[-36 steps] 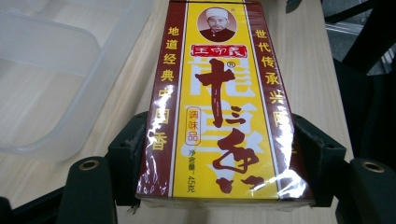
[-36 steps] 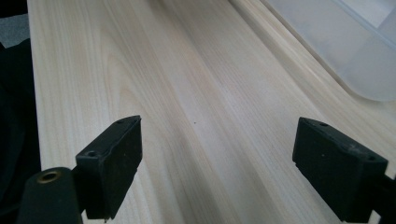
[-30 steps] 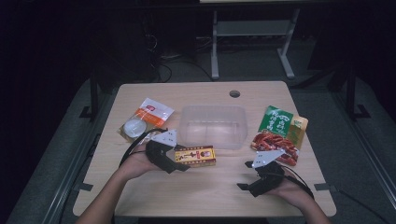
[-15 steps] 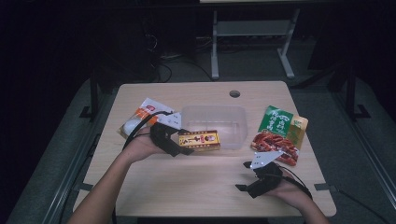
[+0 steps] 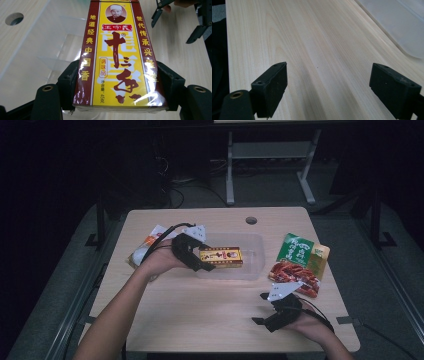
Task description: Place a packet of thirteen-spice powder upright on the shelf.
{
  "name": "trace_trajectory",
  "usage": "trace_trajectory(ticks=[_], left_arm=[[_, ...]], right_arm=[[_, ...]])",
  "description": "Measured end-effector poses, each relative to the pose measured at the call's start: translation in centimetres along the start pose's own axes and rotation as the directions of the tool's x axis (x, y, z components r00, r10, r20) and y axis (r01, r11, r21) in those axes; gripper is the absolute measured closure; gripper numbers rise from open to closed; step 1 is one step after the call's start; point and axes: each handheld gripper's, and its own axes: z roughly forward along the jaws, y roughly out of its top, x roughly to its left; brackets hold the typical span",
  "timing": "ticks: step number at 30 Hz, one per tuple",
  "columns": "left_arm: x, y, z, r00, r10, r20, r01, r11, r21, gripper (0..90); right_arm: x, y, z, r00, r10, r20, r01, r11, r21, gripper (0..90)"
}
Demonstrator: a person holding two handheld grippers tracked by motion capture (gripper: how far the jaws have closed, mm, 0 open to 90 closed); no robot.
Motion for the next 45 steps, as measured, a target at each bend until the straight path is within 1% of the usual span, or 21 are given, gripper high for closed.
trace_trajectory(ticks=[3, 4, 5, 6, 8, 9, 15, 18, 21, 23, 25, 27, 28, 30, 32, 34, 35, 37, 39, 42, 45], left_arm=[[0.7, 0.8, 0.1, 1.0000, 0.005, -0.004, -0.005, 1.0000, 0.007, 31.4], [1.0, 1.1, 0.1, 0.9998, 0.020, -0.007, -0.020, 0.9997, 0.016, 31.4], [1.0, 1.1, 0.1, 0.9998, 0.020, -0.007, -0.020, 0.9997, 0.016, 31.4], [1.4, 1.6, 0.3, 0.9999, 0.012, -0.006, -0.012, 0.9999, 0.007, 31.4], [2.0, 2.2, 0.4, 0.9997, 0.017, -0.014, -0.017, 0.9998, 0.012, 31.4], [2.1, 2.3, 0.5, 0.9999, 0.010, -0.012, -0.010, 0.9999, 0.009, 31.4], [3.0, 3.5, 1.4, 0.9998, 0.008, -0.016, -0.008, 0.9997, 0.024, 31.4], [3.3, 3.9, 2.0, 0.9998, 0.014, -0.013, -0.014, 0.9994, 0.032, 31.4], [3.6, 4.1, 2.8, 0.9999, 0.010, -0.003, -0.010, 0.9993, 0.035, 31.4], [3.7, 4.2, 3.1, 0.9999, 0.015, -0.004, -0.015, 0.9990, 0.043, 31.4], [3.9, 4.4, 4.0, 0.9999, 0.017, 0.003, -0.017, 0.9982, 0.057, 31.4], [4.0, 4.5, 4.6, 0.9998, 0.019, 0.011, -0.019, 0.9973, 0.071, 31.4], [4.2, 4.6, 4.9, 0.9994, 0.031, 0.013, -0.032, 0.9954, 0.090, 31.3], [4.4, 4.7, 5.5, 0.9996, 0.024, 0.017, -0.026, 0.9949, 0.097, 31.4], [4.5, 4.8, 5.7, 0.9994, 0.029, 0.017, -0.030, 0.9940, 0.105, 31.3], [4.7, 4.8, 6.0, 0.9996, 0.022, 0.019, -0.024, 0.9941, 0.105, 31.3], [4.8, 4.9, 6.5, 0.9997, 0.019, 0.013, -0.021, 0.9932, 0.114, 31.3], [5.0, 4.8, 6.8, 0.9997, 0.023, 0.010, -0.024, 0.9919, 0.125, 31.3], [5.1, 4.7, 7.1, 0.9998, 0.014, 0.012, -0.016, 0.9919, 0.126, 31.3], [5.2, 4.6, 7.3, 0.9998, 0.014, 0.011, -0.015, 0.9911, 0.132, 31.3], [5.4, 4.5, 7.5, 0.9997, 0.000, 0.024, -0.003, 0.9935, 0.114, 31.2]], right_arm=[[0.1, 0.0, 0.0, 1.0000, 0.001, -0.004, -0.001, 1.000, -0.001, 14.3], [0.1, 0.0, -0.1, 1.0000, -0.001, -0.003, 0.001, 1.000, -0.001, 14.3], [0.1, 0.0, -0.1, 1.0000, -0.001, -0.003, 0.001, 1.000, -0.001, 14.3], [0.1, 0.1, -0.1, 1.0000, -0.005, 0.000, 0.005, 1.000, 0.001, 14.3], [0.1, 0.1, -0.2, 1.0000, -0.004, 0.003, 0.004, 1.000, 0.003, 14.4], [0.1, 0.1, -0.2, 1.0000, -0.001, 0.003, 0.001, 1.000, 0.003, 14.4], [0.1, 0.2, -0.3, 1.0000, -0.005, 0.002, 0.005, 1.000, -0.003, 14.4], [0.0, 0.3, -0.3, 0.9999, -0.010, 0.002, 0.010, 1.000, -0.007, 14.4], [-0.1, 0.3, -0.4, 0.9999, -0.010, -0.001, 0.010, 1.000, -0.010, 14.4], [-0.1, 0.3, -0.4, 0.9999, -0.011, -0.003, 0.011, 1.000, -0.012, 14.4], [-0.1, 0.3, -0.4, 0.9998, -0.017, -0.005, 0.017, 1.000, -0.015, 14.4], [-0.1, 0.4, -0.5, 0.9999, -0.012, -0.007, 0.012, 1.000, -0.017, 14.5], [-0.1, 0.4, -0.5, 0.9999, -0.009, -0.009, 0.009, 1.000, -0.018, 14.4], [-0.2, 0.4, -0.4, 0.9999, -0.013, -0.009, 0.013, 1.000, -0.019, 14.5], [-0.2, 0.4, -0.4, 0.9999, -0.011, -0.011, 0.011, 1.000, -0.019, 14.5], [-0.2, 0.4, -0.4, 0.9999, -0.012, -0.012, 0.011, 1.000, -0.022, 14.5], [-0.2, 0.4, -0.5, 0.9998, -0.012, -0.013, 0.012, 1.000, -0.025, 14.4], [-0.2, 0.4, -0.5, 0.9999, -0.010, -0.014, 0.010, 1.000, -0.024, 14.5], [-0.2, 0.4, -0.5, 0.9999, -0.009, -0.014, 0.009, 1.000, -0.021, 14.5], [-0.2, 0.4, -0.5, 0.9999, -0.009, -0.015, 0.009, 1.000, -0.021, 14.5], [-0.2, 0.4, -0.5, 0.9999, -0.004, -0.015, 0.004, 1.000, -0.024, 14.5]])
